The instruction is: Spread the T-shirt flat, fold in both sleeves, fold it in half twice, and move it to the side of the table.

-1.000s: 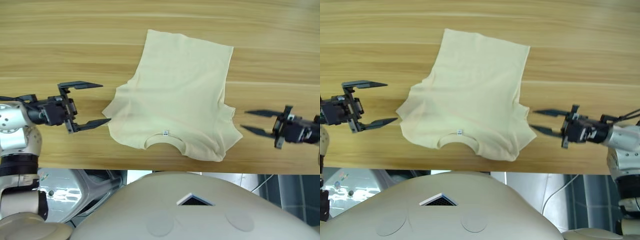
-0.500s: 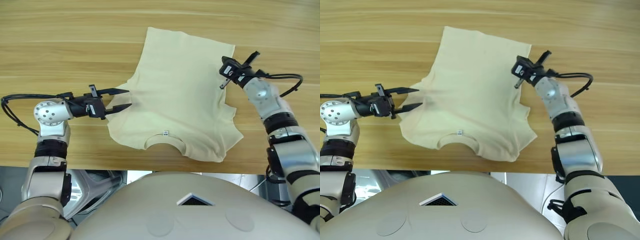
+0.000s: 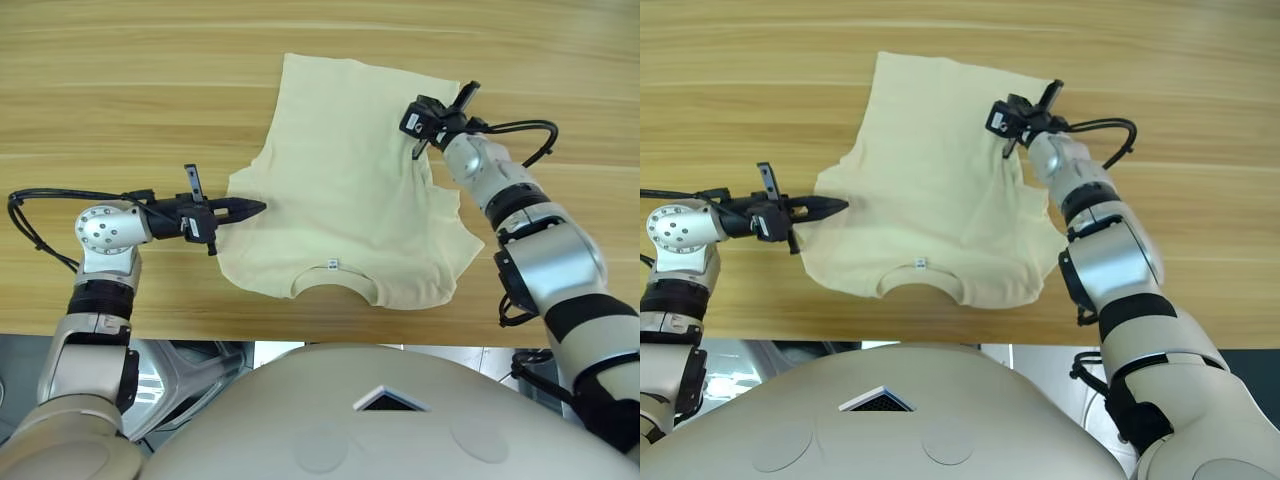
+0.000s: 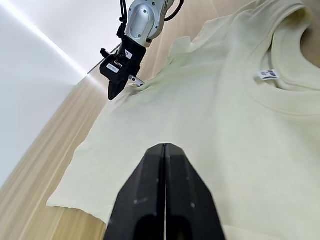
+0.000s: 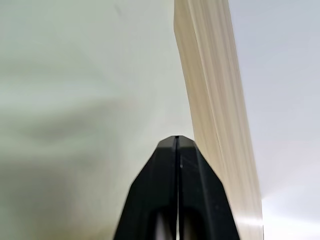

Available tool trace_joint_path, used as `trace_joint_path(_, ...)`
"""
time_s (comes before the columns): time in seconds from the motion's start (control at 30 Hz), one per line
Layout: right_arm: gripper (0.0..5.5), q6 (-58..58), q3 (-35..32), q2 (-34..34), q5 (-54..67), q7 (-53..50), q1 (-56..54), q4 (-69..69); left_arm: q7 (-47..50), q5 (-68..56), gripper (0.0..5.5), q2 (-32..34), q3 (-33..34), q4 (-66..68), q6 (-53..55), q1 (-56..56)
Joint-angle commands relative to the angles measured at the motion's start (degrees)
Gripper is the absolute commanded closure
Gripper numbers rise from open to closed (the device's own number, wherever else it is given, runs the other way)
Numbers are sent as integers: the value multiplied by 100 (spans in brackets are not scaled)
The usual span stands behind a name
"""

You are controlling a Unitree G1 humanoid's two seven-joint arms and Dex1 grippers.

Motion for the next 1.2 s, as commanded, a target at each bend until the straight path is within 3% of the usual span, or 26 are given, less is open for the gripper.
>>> trace_joint_path(0.03,550,-183,106,26,-70,107,159,113,4,-106,549,142,-64,-87,87,109)
trace_joint_path(0.33,550,-209,52,-594,-118,-713,172,-235,-473,-1171,549,305,158,-695,811,268)
trace_joint_path(0.6,550,-652,-833,-1566,541,-878,990,-2205,-372,-814,427,446,397,-243,919,-37)
trace_joint_path(0.7,550,-1131,-1102,-1906,1172,-79,1876,-3492,-224,-301,387,564,353,42,693,-22)
trace_joint_path(0.87,550,-2559,-699,-2929,2662,2083,3650,-5512,246,815,309,889,248,398,348,1)
trace_joint_path(1.0,550,-3329,-370,-3786,3835,3424,4705,-6324,363,961,255,1176,219,148,188,142)
trace_joint_path(1.1,550,-3430,-463,-3819,4290,3826,4933,-6415,565,1274,207,1471,234,67,126,213)
trace_joint_path(1.2,550,-3330,-574,-3594,4369,3978,4965,-6179,543,830,176,1706,347,-234,167,354)
